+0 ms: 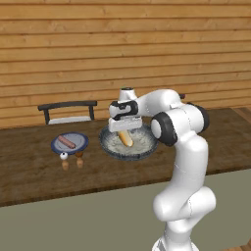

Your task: Place one bun and one sausage from the bowl on each plate.

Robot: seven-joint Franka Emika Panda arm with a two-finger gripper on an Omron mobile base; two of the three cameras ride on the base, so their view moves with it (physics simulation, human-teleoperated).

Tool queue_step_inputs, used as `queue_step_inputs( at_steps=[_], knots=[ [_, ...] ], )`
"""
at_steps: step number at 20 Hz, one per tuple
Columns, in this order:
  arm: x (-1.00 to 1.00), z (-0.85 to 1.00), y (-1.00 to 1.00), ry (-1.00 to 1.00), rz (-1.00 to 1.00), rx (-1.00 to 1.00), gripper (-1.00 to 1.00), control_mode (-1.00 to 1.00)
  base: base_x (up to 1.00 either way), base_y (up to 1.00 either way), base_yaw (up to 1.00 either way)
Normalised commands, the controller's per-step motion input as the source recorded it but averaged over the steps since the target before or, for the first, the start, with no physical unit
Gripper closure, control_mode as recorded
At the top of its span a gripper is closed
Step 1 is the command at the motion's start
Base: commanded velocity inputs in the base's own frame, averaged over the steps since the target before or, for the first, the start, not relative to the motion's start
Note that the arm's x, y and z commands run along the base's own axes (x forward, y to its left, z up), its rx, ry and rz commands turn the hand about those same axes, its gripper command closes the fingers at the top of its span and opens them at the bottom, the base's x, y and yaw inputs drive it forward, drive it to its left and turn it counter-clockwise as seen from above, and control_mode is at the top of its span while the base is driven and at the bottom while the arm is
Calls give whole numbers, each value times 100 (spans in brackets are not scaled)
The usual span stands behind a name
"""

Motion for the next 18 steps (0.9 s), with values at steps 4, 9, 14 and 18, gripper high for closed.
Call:
queue_step_inputs(
  at_steps=[4, 9, 14, 18],
  knots=[
    [0, -40, 0, 0, -12, 0, -100, -100, 0, 0, 0],
    [0, -35, 0, 0, -10, 0, -100, -100, 0, 0, 0],
    [0, -42, 0, 0, -9, 0, -100, -100, 0, 0, 0],
    [0, -47, 0, 4, -9, 0, -100, -100, 0, 0, 0]
  ],
)
